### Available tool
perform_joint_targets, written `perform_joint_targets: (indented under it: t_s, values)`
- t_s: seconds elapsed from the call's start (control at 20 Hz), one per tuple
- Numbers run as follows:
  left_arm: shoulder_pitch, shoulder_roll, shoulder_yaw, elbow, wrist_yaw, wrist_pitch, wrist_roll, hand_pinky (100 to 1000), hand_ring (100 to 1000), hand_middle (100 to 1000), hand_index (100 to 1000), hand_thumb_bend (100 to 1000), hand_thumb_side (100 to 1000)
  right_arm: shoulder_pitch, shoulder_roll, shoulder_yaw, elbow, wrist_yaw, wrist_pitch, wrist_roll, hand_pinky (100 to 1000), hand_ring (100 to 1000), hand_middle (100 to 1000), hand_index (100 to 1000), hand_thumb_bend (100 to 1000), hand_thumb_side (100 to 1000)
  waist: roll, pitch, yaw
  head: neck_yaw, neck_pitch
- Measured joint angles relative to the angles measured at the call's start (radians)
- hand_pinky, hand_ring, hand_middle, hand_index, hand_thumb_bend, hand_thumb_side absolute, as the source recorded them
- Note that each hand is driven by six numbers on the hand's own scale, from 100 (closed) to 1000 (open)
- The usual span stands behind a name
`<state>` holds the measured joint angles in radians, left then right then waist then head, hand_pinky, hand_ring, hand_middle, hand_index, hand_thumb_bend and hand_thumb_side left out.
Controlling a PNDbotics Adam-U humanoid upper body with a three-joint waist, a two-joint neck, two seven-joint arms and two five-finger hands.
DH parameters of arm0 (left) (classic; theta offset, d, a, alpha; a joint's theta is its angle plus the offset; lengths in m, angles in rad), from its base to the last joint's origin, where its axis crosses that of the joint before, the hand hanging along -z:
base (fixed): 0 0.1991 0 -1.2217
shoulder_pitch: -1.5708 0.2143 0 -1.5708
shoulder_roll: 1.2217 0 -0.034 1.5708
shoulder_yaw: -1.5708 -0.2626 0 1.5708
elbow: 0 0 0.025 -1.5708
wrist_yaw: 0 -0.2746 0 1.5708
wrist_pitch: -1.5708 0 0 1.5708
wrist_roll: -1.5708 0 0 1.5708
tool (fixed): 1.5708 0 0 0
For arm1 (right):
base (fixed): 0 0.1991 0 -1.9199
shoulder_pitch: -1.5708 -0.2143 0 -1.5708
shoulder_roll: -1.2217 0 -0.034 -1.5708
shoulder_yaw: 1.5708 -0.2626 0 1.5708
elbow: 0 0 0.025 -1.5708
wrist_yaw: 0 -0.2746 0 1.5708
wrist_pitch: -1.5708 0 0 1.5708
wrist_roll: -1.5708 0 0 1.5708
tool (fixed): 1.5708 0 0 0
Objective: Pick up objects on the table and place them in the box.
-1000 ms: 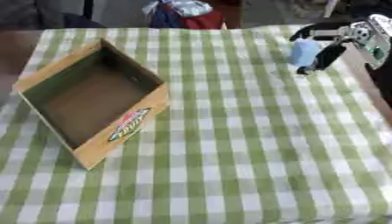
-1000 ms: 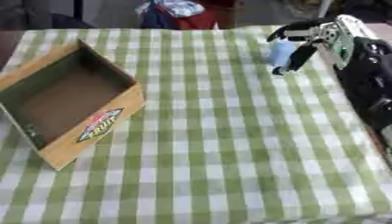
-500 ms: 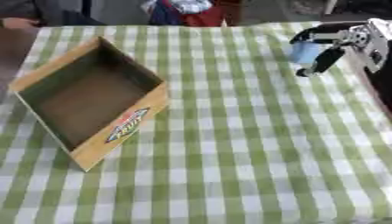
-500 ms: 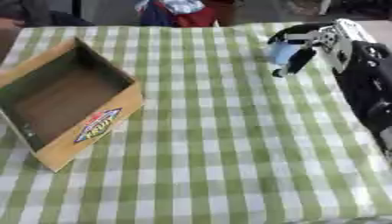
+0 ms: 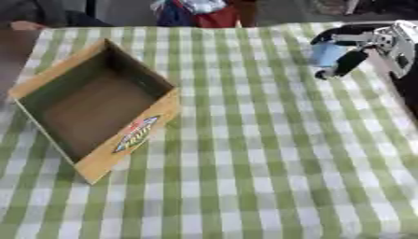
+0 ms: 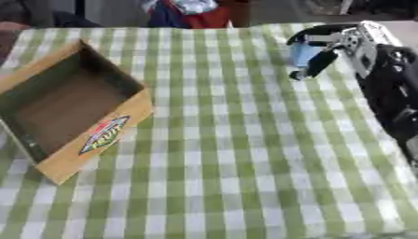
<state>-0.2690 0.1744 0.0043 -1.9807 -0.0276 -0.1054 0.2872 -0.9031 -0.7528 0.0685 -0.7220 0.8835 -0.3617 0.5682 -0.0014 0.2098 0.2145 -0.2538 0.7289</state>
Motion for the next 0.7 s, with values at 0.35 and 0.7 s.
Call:
perform_joint_targets:
  t_s: [0.35,0.7]
  values:
    - [0.0,0.0,0.0,0.0,0.0,0.0,0.0,649,539,606,761,100,652,-0.012,-0.004,0.0,-0.007,-0.016,0.006,-0.002,938,1000,1000,1000,343,309,-0.003,-0.008,0.004,0.0,0.0]
    - [0.0,0.0,0.0,0.0,0.0,0.0,0.0,649,537,605,761,100,653,-0.013,-0.031,-0.008,-0.006,-0.023,0.009,-0.016,948,1000,1000,1000,347,293,-0.002,0.007,0.017,-0.004,-0.009]
